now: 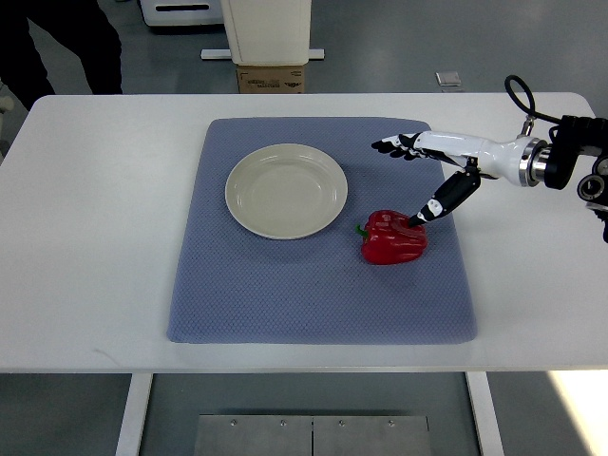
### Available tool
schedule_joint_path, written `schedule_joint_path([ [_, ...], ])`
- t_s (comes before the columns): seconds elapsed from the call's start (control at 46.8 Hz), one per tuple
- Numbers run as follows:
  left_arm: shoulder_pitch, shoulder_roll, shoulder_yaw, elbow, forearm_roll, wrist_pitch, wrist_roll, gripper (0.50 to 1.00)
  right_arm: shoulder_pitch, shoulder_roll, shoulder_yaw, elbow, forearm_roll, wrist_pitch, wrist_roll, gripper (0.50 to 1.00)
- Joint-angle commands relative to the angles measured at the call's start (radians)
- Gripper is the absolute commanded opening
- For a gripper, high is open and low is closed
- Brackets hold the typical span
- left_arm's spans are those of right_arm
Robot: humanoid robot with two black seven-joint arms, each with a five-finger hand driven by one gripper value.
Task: Place red pepper on plate with right hand
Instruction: 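Lower the right hand and close its fingers around the pepper, then lift the pepper with the right hand and carry it over the plate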
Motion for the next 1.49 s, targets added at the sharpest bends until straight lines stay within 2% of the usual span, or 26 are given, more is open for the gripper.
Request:
schedule_joint_path([
  [0.0,0.0,0.0,0.0,0.0,0.0,0.0,0.0,1.0,0.006,0.012,-0.012,0.0,-0.013,0.0,-0.007,0.956],
  [0.214,0.0,0.0,0.0,0.0,0.0,0.0,0.0,1.0,0.049,0.062,-0.095,0.0,-0.025,-0.011,-0.007,0.954],
  [0.363,0.0,0.0,0.0,0.0,0.0,0.0,0.0,1.0,0.047,0.096,-0.109,-0.003,-0.027,-0.051,-0.009,0.947],
  [0.641,0.0,0.0,0.0,0.0,0.0,0.0,0.0,1.0,0.039,0.136,-0.133,-0.008,-0.028,-0.063,-0.012,0.926],
  [1.068,0.0,0.0,0.0,0.0,0.0,0.0,0.0,1.0,-0.013,0.142,-0.138,-0.038,-0.047,-0.071,-0.026,0.916],
  [1.473,0.0,0.0,0.0,0.0,0.0,0.0,0.0,1.0,-0.034,0.142,-0.138,-0.044,-0.054,-0.071,-0.03,0.868],
])
